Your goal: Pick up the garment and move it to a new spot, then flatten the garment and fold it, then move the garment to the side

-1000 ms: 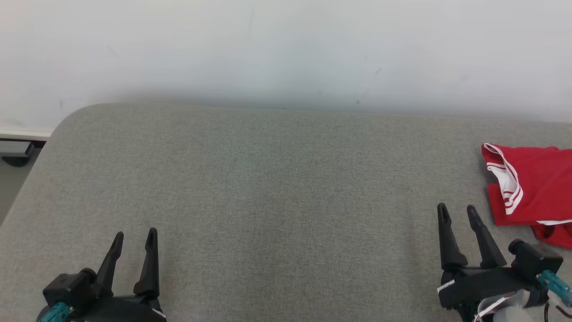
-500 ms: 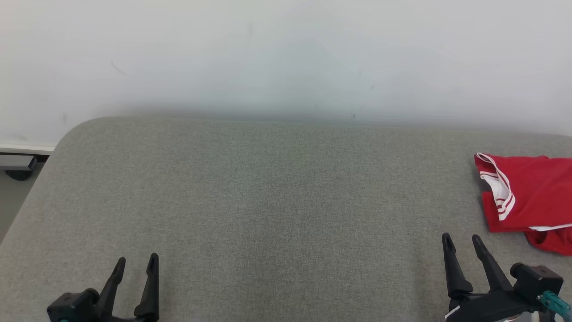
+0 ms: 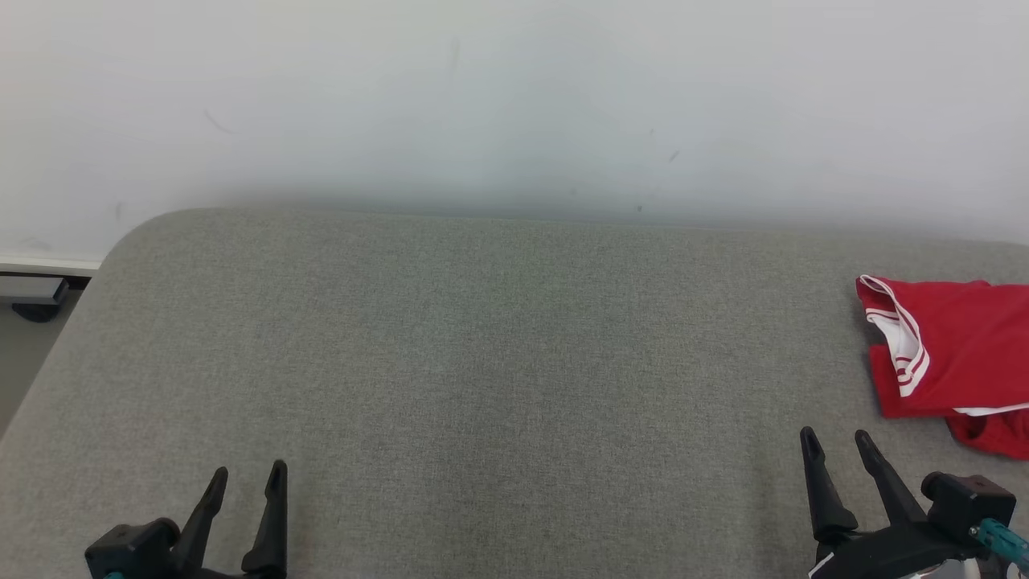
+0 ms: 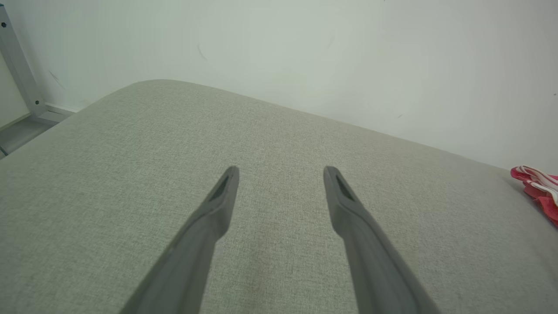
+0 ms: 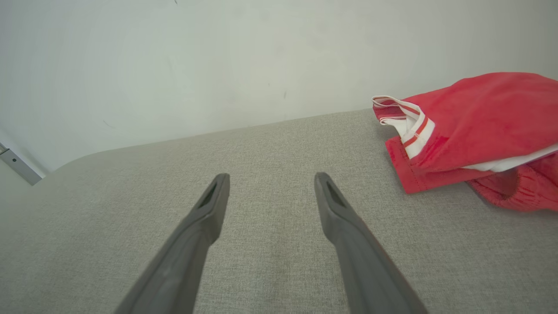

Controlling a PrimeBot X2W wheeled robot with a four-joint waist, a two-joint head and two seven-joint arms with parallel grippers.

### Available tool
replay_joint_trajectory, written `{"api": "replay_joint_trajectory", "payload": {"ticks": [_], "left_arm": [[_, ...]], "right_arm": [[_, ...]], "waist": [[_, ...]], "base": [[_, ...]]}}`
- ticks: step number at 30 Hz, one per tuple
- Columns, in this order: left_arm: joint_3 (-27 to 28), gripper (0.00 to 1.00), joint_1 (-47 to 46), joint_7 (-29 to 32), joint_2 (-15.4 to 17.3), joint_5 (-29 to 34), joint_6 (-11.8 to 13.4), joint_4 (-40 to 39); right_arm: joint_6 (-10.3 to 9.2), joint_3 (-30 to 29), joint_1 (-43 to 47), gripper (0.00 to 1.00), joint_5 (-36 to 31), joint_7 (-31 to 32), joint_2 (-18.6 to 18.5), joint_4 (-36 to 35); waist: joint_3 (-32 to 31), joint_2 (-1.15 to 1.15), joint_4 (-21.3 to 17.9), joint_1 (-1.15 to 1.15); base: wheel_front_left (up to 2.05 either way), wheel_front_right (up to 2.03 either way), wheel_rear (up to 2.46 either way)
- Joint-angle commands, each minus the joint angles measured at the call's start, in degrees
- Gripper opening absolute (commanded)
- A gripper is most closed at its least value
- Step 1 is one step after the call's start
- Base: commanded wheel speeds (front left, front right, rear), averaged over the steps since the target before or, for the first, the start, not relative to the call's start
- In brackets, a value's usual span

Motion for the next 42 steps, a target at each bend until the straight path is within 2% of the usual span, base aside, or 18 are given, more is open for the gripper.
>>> {"api": "replay_joint_trajectory", "payload": {"ticks": [1, 29, 30, 35, 42], "left_arm": [[0.0, 1.00, 0.6, -0.1, 0.5, 0.0, 0.0, -0.3], [-0.6, 1.00, -1.3, -0.5, 0.5, -0.7, 0.9, -1.4], [-0.7, 0.00, -0.6, -0.2, 0.0, -0.4, 0.9, -1.3], [-1.3, 0.00, 0.8, 0.1, -1.5, -0.7, 0.9, 0.8], [-0.1, 0.00, 0.2, 0.9, -2.5, -5.7, -0.1, 1.4]], "right_arm": [[-0.13, -0.2, 0.2, 1.00, -0.3, 0.2, -0.2, 0.0], [-0.12, 0.8, -1.3, 1.00, 0.2, -0.6, -0.2, -0.4], [-0.01, 0.8, -0.7, 0.00, 0.3, -0.4, 0.0, -0.3], [0.00, 0.8, 0.7, 0.00, 0.6, 0.1, 0.5, 2.1], [-0.01, -0.2, 0.4, 0.00, 6.4, 1.7, 0.5, 1.9]], "waist": [[0.1, 0.00, -0.1, 0.00], [1.9, 0.00, -0.2, 0.00], [1.9, 0.00, -0.2, 0.00], [1.9, 0.00, -0.2, 0.00], [1.9, 0.00, -0.5, 0.00]], "base": [[0.00, 0.00, 0.00], [0.00, 0.00, 0.00], [0.00, 0.00, 0.00], [0.00, 0.00, 0.00], [0.00, 0.00, 0.00]]}}
